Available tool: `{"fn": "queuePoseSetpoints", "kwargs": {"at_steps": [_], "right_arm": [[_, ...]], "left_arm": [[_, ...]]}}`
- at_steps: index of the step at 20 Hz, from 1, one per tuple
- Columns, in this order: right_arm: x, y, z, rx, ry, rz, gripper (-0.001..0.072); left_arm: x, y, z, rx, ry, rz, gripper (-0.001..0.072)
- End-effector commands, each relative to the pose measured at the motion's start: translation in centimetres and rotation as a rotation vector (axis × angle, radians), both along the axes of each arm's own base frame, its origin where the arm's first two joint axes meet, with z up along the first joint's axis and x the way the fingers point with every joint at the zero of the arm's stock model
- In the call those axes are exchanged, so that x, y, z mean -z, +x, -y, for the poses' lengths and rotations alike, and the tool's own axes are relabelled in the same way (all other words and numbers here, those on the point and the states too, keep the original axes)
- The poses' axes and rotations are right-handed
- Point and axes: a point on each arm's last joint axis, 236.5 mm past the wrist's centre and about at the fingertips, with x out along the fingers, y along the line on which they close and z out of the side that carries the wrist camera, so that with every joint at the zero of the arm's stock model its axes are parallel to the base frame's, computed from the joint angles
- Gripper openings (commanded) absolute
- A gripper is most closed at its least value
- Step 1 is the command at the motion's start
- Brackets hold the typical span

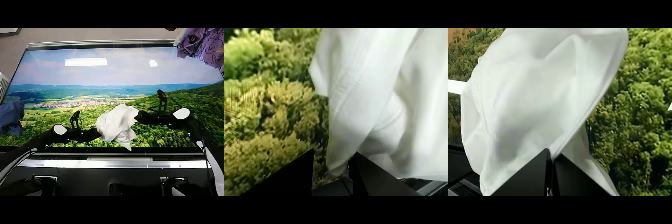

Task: Fold the clothes and pants, and hang the long-sleeved shirts on hangers.

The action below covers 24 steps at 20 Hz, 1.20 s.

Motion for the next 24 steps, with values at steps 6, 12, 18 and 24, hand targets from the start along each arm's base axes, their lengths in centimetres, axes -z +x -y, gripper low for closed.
{"fn": "queuePoseSetpoints", "kwargs": {"at_steps": [6,12,18,24], "right_arm": [[-4.5,0.6,0.4,-0.002,-0.021,0.130,0.0029],[-24.3,6.6,4.3,0.060,-0.227,0.603,0.0029],[-46.7,-0.9,4.8,0.061,-0.231,1.053,0.0029],[-54.1,-11.3,6.1,0.137,-0.169,1.232,0.0029]], "left_arm": [[-4.1,4.2,-1.2,-0.076,-0.067,0.090,0.0014],[-32.4,15.3,-15.4,-0.319,-0.075,0.745,0.0013],[-53.7,7.1,-20.9,-0.272,0.094,1.172,0.0015],[-60.3,-2.4,-17.8,-0.234,0.174,1.390,0.0015]]}}
